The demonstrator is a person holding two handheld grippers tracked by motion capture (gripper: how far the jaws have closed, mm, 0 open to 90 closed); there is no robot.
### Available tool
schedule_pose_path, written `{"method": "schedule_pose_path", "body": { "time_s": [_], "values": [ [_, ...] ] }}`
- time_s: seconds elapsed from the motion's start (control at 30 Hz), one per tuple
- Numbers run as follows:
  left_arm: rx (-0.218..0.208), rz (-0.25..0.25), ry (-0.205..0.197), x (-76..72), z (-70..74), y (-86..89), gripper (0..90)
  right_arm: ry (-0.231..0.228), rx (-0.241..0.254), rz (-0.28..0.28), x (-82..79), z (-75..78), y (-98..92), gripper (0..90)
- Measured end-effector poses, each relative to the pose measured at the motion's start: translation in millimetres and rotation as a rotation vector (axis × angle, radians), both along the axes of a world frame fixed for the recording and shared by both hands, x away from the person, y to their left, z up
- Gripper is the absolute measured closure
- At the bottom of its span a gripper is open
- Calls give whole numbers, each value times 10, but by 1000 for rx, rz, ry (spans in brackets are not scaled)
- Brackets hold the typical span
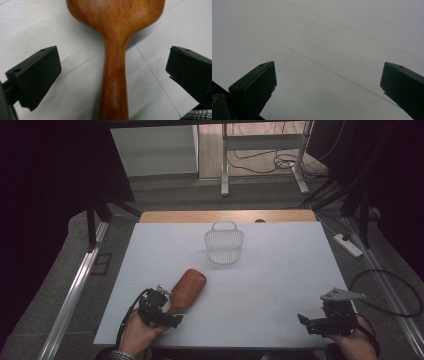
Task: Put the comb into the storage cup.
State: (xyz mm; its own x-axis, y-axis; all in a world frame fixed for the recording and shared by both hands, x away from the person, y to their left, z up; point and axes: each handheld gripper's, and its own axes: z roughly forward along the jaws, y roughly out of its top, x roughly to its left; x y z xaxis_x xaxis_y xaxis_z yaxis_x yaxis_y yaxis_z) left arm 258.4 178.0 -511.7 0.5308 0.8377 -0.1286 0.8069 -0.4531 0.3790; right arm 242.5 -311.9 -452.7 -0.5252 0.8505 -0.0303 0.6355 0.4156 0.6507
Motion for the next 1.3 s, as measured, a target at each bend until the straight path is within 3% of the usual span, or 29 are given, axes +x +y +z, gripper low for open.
{"method": "schedule_pose_path", "body": {
  "time_s": [0.23,0.37,0.63,1.0,1.13,1.2,1.3],
  "values": [
    [7,5,2,0,4,-14,382,1,-1,0,0,-1,2,5],
    [18,13,9,9,-2,-15,489,1,-3,0,0,-1,4,5],
    [-4,19,8,38,6,-10,678,2,-4,1,0,-2,6,6],
    [2,2,5,40,26,-16,713,3,-7,2,1,-3,9,7],
    [-7,2,-5,34,39,-10,714,3,-7,3,0,-2,9,7],
    [-38,-2,0,39,42,3,715,3,-6,4,0,-3,10,7],
    [-48,-17,-3,34,49,-1,715,2,-6,4,0,-2,9,8]
  ]
}}
